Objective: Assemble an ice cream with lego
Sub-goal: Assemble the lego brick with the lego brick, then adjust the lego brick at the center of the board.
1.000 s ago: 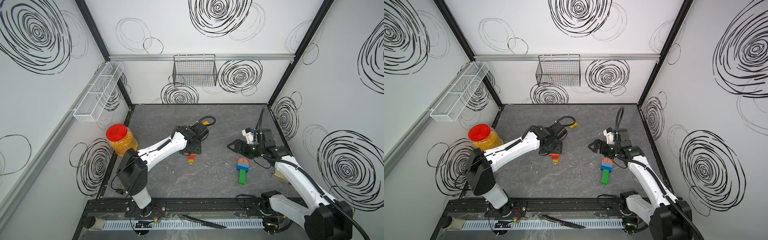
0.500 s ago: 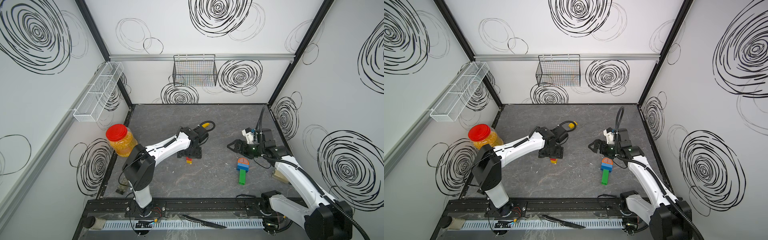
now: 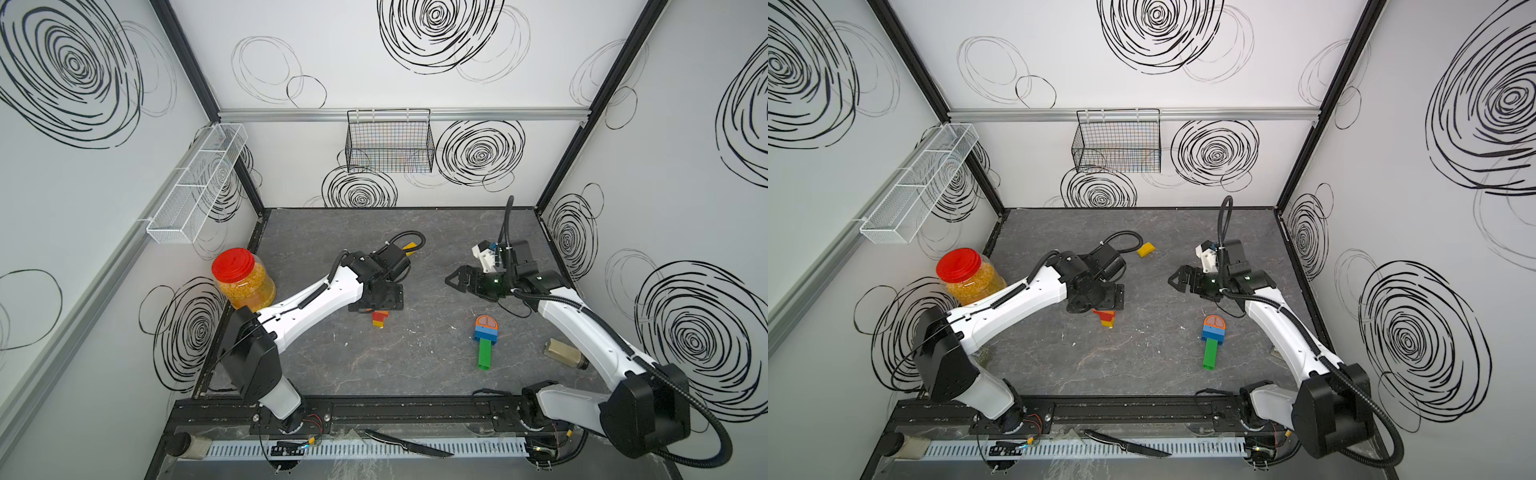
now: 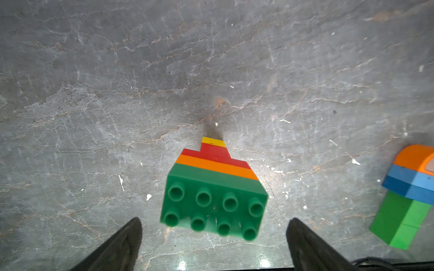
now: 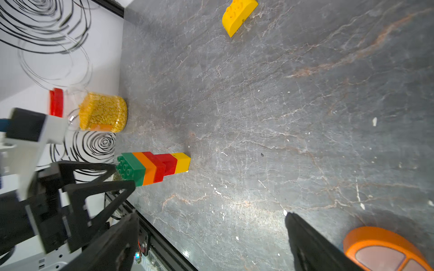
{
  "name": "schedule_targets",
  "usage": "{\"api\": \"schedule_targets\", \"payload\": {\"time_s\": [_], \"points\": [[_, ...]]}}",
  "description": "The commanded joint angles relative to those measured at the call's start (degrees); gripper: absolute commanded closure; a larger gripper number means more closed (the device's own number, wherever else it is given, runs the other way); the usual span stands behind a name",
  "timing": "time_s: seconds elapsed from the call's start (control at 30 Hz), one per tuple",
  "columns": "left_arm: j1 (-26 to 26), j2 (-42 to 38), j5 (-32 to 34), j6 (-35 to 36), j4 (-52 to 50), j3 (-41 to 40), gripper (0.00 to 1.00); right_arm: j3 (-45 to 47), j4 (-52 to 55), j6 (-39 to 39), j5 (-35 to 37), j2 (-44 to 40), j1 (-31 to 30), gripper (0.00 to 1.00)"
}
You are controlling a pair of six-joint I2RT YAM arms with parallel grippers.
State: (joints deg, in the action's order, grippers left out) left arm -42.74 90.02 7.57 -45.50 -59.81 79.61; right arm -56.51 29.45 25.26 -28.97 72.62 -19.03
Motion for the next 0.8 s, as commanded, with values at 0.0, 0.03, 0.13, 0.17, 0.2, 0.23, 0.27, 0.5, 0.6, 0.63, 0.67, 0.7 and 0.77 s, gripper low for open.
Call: {"api": "schedule_targets", "payload": {"time_s": [0.0, 0.03, 0.13, 0.17, 0.2, 0.23, 0.27, 0.5, 0.6, 0.63, 0.67, 0.7, 0.77], "points": [[1.3, -4.0, 0.6, 0.0, 1.0, 0.4, 0.01, -5.6, 0.8, -2.6, 3.8, 4.9, -2.2, 0.00], [1.8, -5.0, 0.1, 0.3, 1.6, 0.1, 0.01, -6.9, 0.8, -2.7, 4.6, 6.4, -2.6, 0.00], [4.5, -8.3, -1.4, 1.2, 3.2, -1.2, 0.01, -11.8, 1.1, -2.8, 7.5, 12.3, -4.4, 0.00], [5.7, -9.4, -2.1, 1.7, 4.0, -1.9, 0.01, -13.7, 1.4, -2.6, 8.6, 14.2, -4.7, 0.00], [6.7, -10.4, -2.6, 2.1, 4.7, -2.6, 0.01, -15.2, 1.7, -2.5, 9.5, 15.7, -5.0, 0.00], [8.1, -11.5, -3.4, 2.7, 5.5, -3.6, 0.01, -16.7, 1.8, -2.4, 10.7, 17.5, -5.5, 0.00], [9.6, -12.5, -4.2, 3.2, 6.2, -4.6, 0.01, -18.4, 1.6, -2.4, 11.9, 19.4, -5.9, 0.00], [18.5, -16.8, -8.8, 8.4, 9.7, -10.7, 0.01, -31.0, 3.8, -0.9, 20.2, 32.8, -8.3, 0.00], [21.7, -17.7, -10.5, 10.5, 10.9, -12.9, 0.01, -37.3, 5.0, -0.2, 26.0, 38.9, -9.5, 0.00], [22.7, -18.0, -11.2, 11.0, 11.3, -13.6, 0.01, -39.6, 5.5, 0.5, 27.6, 41.2, -9.8, 0.00], [23.8, -18.3, -11.8, 11.6, 11.7, -14.2, 0.01, -41.7, 5.7, 1.1, 28.2, 43.4, -9.7, 0.01], [24.6, -18.6, -12.3, 11.9, 12.1, -14.8, 0.01, -43.4, 5.9, 1.6, 29.1, 45.4, -9.9, 0.03], [26.2, -19.0, -13.3, 12.8, 12.7, -16.0, 0.01, -47.4, 6.2, 2.6, 31.3, 49.7, -10.0, 0.03]]}}
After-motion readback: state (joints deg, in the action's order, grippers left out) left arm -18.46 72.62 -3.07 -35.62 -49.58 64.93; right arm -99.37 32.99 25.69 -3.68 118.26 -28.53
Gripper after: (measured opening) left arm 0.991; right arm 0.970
